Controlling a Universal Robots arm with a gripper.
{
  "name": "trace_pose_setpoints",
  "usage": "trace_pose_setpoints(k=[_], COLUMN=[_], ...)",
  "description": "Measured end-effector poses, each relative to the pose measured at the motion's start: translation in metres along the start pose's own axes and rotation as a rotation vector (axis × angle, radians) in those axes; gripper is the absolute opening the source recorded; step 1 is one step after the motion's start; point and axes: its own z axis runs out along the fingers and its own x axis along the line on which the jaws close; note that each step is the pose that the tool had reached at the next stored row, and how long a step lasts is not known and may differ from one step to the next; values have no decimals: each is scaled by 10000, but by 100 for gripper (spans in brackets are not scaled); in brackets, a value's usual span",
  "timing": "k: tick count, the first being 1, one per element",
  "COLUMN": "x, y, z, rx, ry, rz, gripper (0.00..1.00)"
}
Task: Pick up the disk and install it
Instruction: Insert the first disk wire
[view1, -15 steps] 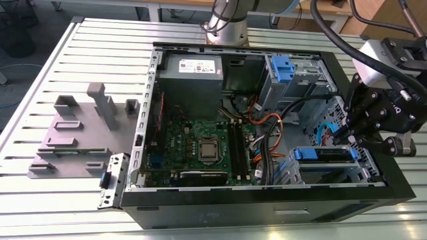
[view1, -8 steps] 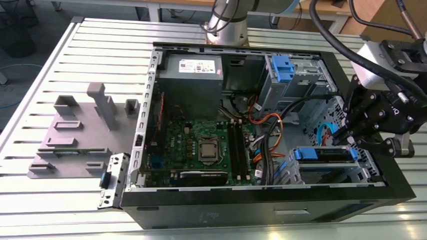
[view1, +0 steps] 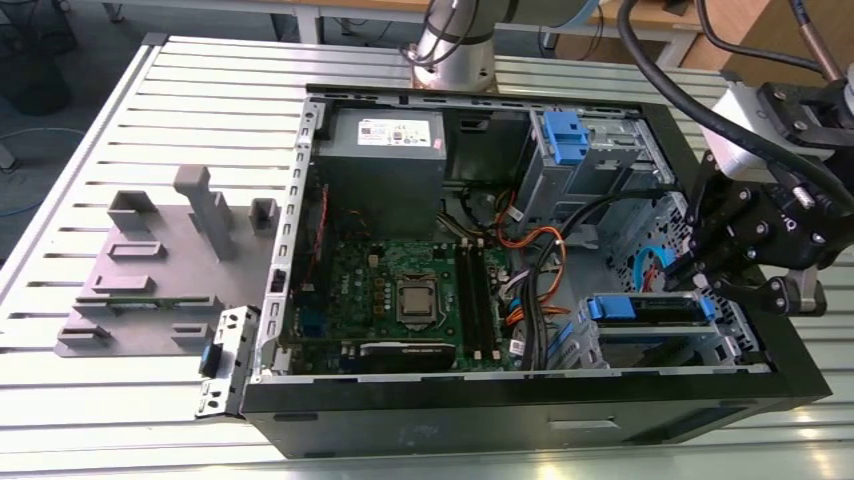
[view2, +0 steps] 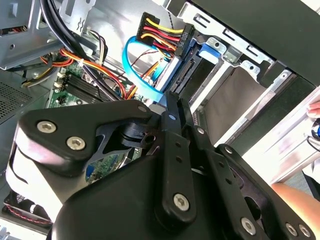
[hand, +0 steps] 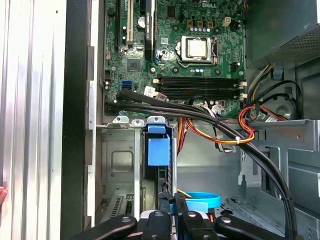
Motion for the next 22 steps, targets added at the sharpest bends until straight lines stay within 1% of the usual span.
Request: trace_pose_setpoints(k=[8, 13, 18, 20, 22], x=[4, 5, 7, 8, 9], y=[-7, -7, -9, -9, -10], z=[45, 48, 78, 79, 96], rx=[0, 0, 0, 1, 1], ry=[3, 4, 3, 5, -1], rz=[0, 1, 0, 1, 0], gripper=[16, 16, 16, 16, 16])
